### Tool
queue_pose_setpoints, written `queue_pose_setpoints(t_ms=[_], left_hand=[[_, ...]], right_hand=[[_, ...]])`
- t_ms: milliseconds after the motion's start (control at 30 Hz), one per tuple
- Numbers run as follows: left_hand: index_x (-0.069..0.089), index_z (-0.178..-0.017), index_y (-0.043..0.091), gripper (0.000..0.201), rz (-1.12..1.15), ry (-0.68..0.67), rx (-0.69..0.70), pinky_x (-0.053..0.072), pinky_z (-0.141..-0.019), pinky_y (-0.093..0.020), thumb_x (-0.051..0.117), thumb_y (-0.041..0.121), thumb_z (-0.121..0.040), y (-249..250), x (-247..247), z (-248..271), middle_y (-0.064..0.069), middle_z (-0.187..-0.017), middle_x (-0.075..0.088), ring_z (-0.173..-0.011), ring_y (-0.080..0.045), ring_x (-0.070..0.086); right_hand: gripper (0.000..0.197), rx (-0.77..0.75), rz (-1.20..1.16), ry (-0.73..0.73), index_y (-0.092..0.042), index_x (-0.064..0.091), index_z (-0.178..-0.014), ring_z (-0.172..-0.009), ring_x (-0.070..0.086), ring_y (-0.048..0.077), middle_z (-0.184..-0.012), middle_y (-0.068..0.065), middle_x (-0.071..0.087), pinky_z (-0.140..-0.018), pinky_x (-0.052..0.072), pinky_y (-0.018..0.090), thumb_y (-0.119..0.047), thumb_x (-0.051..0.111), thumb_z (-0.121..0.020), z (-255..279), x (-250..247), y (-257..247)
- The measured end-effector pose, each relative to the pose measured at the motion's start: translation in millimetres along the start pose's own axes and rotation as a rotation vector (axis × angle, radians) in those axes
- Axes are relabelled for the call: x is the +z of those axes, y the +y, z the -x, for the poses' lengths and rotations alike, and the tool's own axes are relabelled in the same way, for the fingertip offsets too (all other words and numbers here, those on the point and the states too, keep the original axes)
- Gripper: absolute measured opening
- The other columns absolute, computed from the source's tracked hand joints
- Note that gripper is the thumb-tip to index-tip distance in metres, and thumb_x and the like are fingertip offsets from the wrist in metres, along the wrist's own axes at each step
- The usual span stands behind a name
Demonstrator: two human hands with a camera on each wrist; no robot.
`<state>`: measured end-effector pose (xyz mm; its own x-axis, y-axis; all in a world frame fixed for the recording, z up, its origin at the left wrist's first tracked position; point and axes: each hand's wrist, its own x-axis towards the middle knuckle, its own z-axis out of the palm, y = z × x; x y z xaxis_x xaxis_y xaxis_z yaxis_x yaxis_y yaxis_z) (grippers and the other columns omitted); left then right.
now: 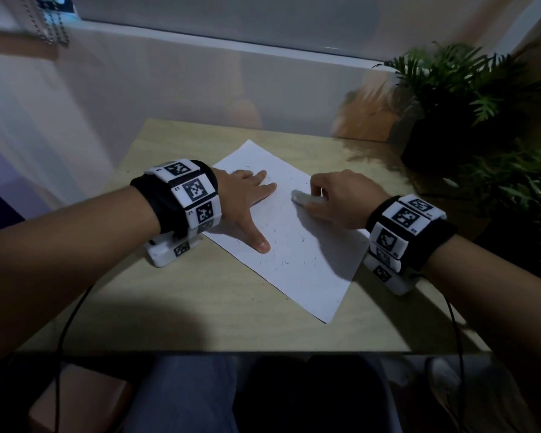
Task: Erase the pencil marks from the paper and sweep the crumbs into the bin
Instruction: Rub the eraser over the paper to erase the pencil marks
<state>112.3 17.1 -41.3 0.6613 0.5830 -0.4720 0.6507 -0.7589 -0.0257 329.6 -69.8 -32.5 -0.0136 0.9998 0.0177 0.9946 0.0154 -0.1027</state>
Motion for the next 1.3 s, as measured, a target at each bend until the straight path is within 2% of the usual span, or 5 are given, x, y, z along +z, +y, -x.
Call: queue_pose_setpoints(t_ms=[367,533,700,1033,1300], left_hand=[[-0.013,-0.16,0.031,0.158,-0.002,-0.01,-0.003,0.01,-0.125,-0.055,0.033,0.107,-0.029,1,-2,3,0.003,-0.168,-0.021,-0.156,-0.022,-0.009],[-0.014,-0.16,0.03,0.156,-0.011,-0.017,-0.009,0.01,-0.125,-0.055,0.041,0.107,-0.036,2,-3,3,0.003,-0.167,-0.022,-0.156,-0.022,-0.01],[-0.015,-0.159,0.031,0.153,-0.01,-0.022,-0.016,0.009,-0.125,-0.055,0.045,0.106,-0.041,3,-3,5,0.004,-0.167,-0.023,-0.156,-0.021,-0.011],[-0.015,-0.16,0.031,0.138,-0.017,-0.004,-0.024,0.008,-0.125,-0.053,0.053,0.097,-0.06,3,-2,5,0.004,-0.167,-0.022,-0.156,-0.02,-0.011],[-0.015,-0.16,0.03,0.15,-0.008,-0.017,-0.016,0.007,-0.125,-0.053,0.047,0.105,-0.046,2,-2,2,0.003,-0.167,-0.022,-0.156,-0.021,-0.011]], right_hand=[[0.053,0.037,-0.091,0.023,-0.03,0.057,-0.109,-0.085,0.06,0.024,-0.097,0.0,0.066,-0.076,0.054,0.042,-0.075,0.046,-0.084,1,6,9],[0.028,-0.115,-0.255,-0.108,-0.029,0.065,-0.097,-0.074,0.055,0.008,-0.082,-0.013,0.06,-0.063,0.041,0.025,-0.056,0.063,-0.089,11,-2,-9],[0.02,0.031,-0.155,0.116,-0.02,0.066,-0.087,-0.076,0.056,0.021,-0.071,-0.011,0.054,-0.063,0.038,0.032,-0.039,0.061,-0.092,-5,-1,7],[0.022,-0.014,-0.146,0.077,-0.019,0.069,-0.09,-0.074,0.056,0.02,-0.08,-0.001,0.064,-0.063,0.041,0.031,-0.038,0.059,-0.093,-10,-3,5],[0.019,-0.171,-0.255,-0.051,-0.026,0.071,-0.092,-0.067,0.054,0.003,-0.077,-0.011,0.063,-0.06,0.039,0.021,-0.043,0.061,-0.094,0,-3,-10]])
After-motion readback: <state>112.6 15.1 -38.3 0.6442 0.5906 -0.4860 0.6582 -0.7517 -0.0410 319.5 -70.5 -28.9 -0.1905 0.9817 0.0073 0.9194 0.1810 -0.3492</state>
